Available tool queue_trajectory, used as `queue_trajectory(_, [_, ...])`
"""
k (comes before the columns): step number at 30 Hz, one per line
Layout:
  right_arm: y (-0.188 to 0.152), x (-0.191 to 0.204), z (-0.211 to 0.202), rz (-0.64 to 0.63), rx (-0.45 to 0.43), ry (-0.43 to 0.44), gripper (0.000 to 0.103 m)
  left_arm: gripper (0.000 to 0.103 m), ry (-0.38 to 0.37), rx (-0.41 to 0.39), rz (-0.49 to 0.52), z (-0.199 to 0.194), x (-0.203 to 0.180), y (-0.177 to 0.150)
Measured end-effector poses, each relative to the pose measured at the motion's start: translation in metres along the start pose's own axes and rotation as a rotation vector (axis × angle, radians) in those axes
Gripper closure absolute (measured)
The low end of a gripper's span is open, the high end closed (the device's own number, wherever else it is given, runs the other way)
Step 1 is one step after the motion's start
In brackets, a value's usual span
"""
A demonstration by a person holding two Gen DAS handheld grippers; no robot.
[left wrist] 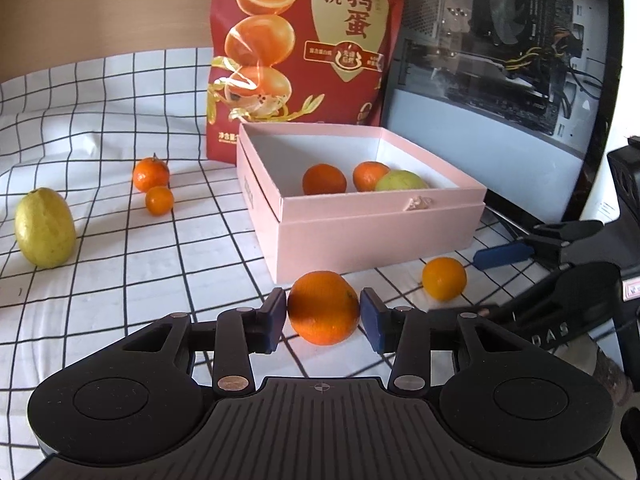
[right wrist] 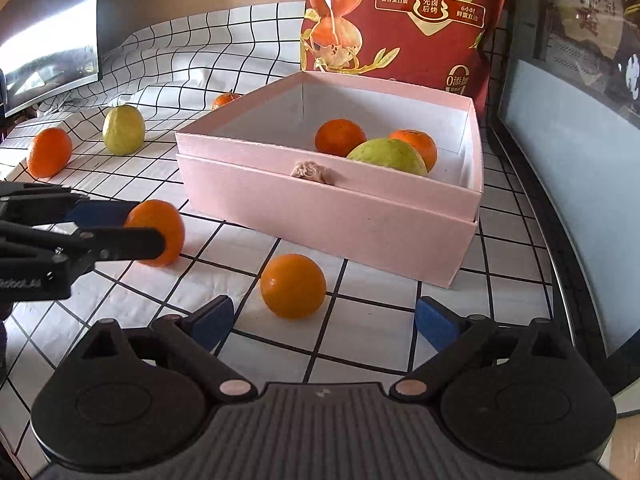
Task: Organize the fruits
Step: 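Hold the tangerine in the left tool in front of the box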
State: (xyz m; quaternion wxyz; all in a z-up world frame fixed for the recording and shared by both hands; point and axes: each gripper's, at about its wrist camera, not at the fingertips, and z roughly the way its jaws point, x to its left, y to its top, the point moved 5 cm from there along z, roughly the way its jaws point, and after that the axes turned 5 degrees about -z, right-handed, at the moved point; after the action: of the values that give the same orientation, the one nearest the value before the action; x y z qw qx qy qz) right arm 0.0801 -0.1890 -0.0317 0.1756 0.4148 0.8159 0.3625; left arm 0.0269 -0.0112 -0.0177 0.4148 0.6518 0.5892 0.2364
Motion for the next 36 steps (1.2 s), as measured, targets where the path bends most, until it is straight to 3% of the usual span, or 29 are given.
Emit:
queue_trajectory(3, [0.0, 0.001, 0.001, -0.006, 0.011, 0.014, 0.0, 0.057, -0.006, 0.006, -0.018, 0.004, 0.001, 0.002])
queue_trajectory(14, [0.0, 0.002, 0.0, 0.004, 0.025, -0.001, 0.0, 0.059, -0.057, 0.034, -0.039, 0.012, -0.002, 0.001])
queue_trajectory(20, [-0.001, 0.006, -0.002, -0.013, 0.02, 0.012, 0.0, 0.059, -0.135, 0.02, -0.075, -0.008, 0.001, -0.012])
queue_trajectory(26, [0.0, 0.007, -0.003, -0.007, 0.008, 0.008, 0.006, 0.059, -0.187, -0.007, -0.13, -0.03, 0.01, -0.021])
queue_trajectory(36, [0.008, 0.017, 0.001, 0.001, -0.003, 0.005, 0.02, 0.059, -0.146, -0.044, -0.242, -0.047, 0.05, -0.021])
